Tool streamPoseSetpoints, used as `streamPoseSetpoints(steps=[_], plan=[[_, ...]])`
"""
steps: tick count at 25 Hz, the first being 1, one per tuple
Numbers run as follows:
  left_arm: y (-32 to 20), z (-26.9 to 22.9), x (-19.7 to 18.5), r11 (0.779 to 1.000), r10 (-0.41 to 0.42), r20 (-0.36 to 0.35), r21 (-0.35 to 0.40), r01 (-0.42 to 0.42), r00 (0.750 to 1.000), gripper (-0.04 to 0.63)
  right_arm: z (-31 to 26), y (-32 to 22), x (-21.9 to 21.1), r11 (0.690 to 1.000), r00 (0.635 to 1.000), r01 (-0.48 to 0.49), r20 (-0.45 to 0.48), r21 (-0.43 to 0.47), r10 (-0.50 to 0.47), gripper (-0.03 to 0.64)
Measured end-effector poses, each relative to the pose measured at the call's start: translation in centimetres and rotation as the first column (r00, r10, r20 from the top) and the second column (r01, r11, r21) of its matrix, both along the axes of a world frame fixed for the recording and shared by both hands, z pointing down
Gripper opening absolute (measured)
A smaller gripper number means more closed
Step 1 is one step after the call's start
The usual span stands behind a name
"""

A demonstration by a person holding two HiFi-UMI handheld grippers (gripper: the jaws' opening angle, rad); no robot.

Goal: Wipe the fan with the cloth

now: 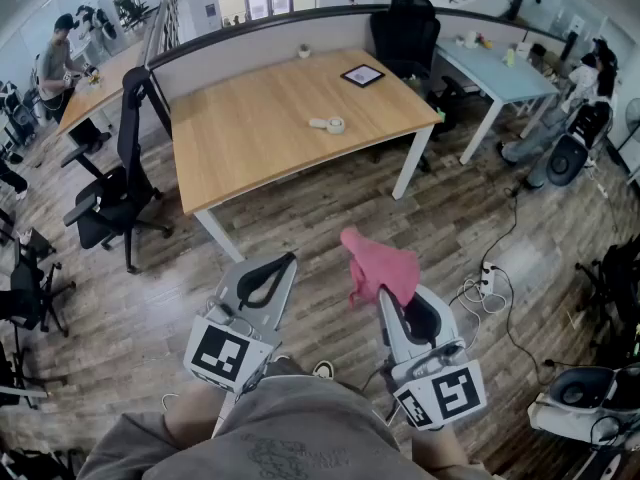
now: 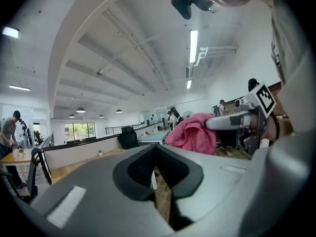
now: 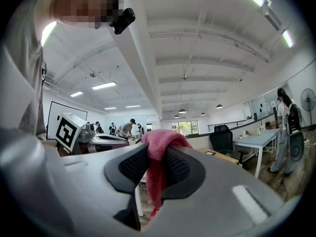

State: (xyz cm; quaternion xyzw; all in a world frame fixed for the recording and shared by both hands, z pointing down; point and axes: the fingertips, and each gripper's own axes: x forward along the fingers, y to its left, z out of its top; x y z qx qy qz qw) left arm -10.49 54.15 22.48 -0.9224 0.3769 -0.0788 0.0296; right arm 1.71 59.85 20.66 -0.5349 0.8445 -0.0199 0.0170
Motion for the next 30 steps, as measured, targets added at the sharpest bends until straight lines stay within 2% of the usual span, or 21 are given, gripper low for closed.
streamPoseSetpoints(steps=[12,14,15,16,17,22,30], plan=[[0.0,0.0,0.3,1.0,0.005,-0.008,0.001,-0.005,1.0,0.002,0.5,-0.1,0.0,1.0,1.0,-0.008,0.0,-0.012,0.008,0.081],[-0.3,-0.5,-0.2,0.999,-0.02,-0.034,0.04,0.021,0.999,0.003,0.6,0.0,0.2,1.0,1.0,-0.012,0.001,-0.018,0.012,0.081],[-0.6,-0.9,-0.5,0.997,-0.031,-0.039,0.073,0.034,0.999,0.094,0.7,0.0,0.2,1.0,1.0,-0.012,0.0,-0.022,0.012,0.081],[-1.0,-1.1,-0.8,0.994,-0.038,-0.035,0.099,0.042,0.999,0.296,0.9,0.0,0.3,1.0,1.0,-0.012,-0.002,-0.025,0.012,0.081],[-1.3,-1.1,-1.0,0.993,-0.044,-0.024,0.107,0.046,0.999,0.344,1.0,0.0,0.3,1.0,1.0,-0.012,-0.006,-0.027,0.012,0.081],[-2.2,-0.5,-1.7,0.997,-0.072,-0.008,0.034,0.072,0.997,0.344,1.2,-1.3,0.2,0.999,1.0,-0.011,-0.012,-0.033,0.011,0.081],[-5.7,0.6,-1.4,0.996,-0.083,-0.017,0.01,0.084,0.996,0.341,1.8,-5.4,0.2,0.999,1.0,0.01,-0.027,-0.039,-0.011,0.081]])
